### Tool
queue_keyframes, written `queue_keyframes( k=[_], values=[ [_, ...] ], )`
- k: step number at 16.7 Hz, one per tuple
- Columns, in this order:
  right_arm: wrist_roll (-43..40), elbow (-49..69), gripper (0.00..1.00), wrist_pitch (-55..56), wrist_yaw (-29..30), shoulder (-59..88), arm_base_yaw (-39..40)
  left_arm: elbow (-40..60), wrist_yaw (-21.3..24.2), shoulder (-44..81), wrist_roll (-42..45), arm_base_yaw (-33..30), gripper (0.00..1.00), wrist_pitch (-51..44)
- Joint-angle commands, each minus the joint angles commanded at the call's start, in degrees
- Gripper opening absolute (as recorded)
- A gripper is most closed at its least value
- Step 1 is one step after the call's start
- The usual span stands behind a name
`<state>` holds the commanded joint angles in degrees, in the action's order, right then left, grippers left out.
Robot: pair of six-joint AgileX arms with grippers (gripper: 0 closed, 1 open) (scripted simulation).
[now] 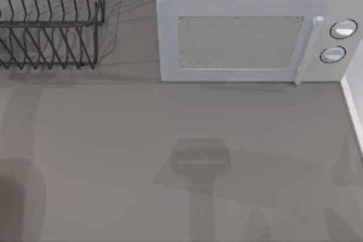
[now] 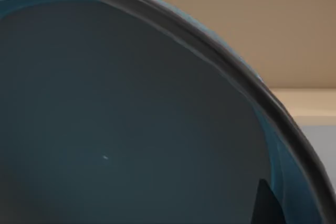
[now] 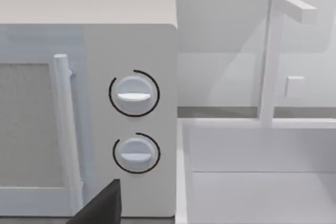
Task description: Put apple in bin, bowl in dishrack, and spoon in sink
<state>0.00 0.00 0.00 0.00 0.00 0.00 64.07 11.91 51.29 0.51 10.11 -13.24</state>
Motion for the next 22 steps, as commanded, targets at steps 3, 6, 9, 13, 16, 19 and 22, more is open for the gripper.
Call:
queue_keyframes(
  k=[3, 6, 9, 13, 16, 19, 22],
  values=[
    [0.0, 0.0, 1.00, 0.0, 0.0, 0.0, 0.0, -0.3, -0.1, -0.3, 0.2, 0.3, 0.00, 0.3],
    [0.0, 0.0, 1.00, 0.0, 0.0, 0.0, 0.0, -0.1, -0.2, 0.0, 0.2, 0.1, 0.00, 0.3],
    [0.0, 0.0, 1.00, 0.0, 0.0, 0.0, 0.0, 0.1, -0.6, 3.2, 0.2, -0.1, 0.00, 3.9],
    [0.0, 0.0, 1.00, 0.0, 0.0, 0.0, 0.0, -1.1, -1.7, 14.4, 0.2, -1.0, 0.00, 16.4],
    [0.0, 0.0, 1.00, 0.0, 0.0, 0.0, 0.0, -3.0, -2.8, 24.4, 0.1, -2.2, 0.00, 28.4],
    [0.0, 0.0, 1.00, 0.0, 0.0, 0.0, 0.0, -5.8, -3.8, 34.7, 0.3, -3.8, 0.00, 40.6],
    [0.0, 0.0, 1.00, 0.0, 0.0, 0.0, 0.0, -8.5, -4.8, 43.0, 0.4, -5.2, 0.00, 52.3]
  ],
)
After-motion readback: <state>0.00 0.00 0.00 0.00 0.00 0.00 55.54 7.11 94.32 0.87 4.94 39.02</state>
